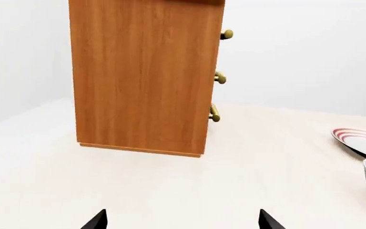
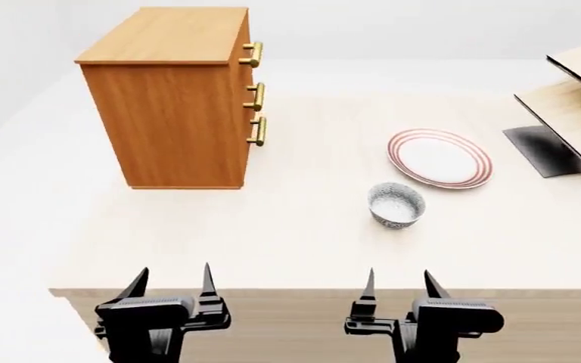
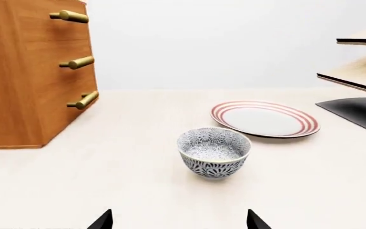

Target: Open the top drawer of the cabinet and put the bowl in it.

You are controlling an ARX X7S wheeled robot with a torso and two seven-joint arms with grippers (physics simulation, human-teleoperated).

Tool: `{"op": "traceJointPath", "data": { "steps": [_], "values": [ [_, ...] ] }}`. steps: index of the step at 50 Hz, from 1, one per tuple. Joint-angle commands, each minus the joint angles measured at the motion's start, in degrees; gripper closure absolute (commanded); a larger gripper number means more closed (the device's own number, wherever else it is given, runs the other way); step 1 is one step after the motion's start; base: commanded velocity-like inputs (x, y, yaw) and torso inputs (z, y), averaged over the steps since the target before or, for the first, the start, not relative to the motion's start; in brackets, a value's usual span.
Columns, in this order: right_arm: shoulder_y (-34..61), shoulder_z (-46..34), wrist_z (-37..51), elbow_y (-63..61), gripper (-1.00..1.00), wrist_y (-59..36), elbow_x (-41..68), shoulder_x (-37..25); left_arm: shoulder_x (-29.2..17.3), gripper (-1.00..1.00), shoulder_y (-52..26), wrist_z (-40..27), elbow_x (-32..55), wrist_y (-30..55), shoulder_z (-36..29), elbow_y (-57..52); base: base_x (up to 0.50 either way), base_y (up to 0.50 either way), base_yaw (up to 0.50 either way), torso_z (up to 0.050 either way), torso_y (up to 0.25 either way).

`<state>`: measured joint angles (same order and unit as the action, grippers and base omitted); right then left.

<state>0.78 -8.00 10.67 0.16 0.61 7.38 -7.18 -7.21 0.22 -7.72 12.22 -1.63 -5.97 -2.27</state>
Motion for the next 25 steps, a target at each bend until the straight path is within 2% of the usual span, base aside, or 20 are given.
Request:
{"op": "traceJointPath", "data": {
  "steps": [1,14,25],
  "values": [
    [-0.1,-0.5,0.3,0.2,-1.00,0.4,1.0,-0.4,-0.4,-1.00,0.2,-0.6,0.7,-0.4,-0.4,0.0,0.00,0.50,0.00,0.000,0.000],
    [-0.1,-1.0,0.2,0.6,-1.00,1.0,2.3,-0.7,-0.8,-1.00,0.2,-1.1,0.9,-1.3,-1.1,0.6,0.00,0.50,0.00,0.000,0.000],
    [-0.1,-1.2,0.3,0.9,-1.00,1.5,3.4,-1.0,-1.2,-1.00,0.4,-1.6,1.7,-1.3,-1.2,0.2,0.00,0.01,0.00,0.000,0.000]
  ]
}}
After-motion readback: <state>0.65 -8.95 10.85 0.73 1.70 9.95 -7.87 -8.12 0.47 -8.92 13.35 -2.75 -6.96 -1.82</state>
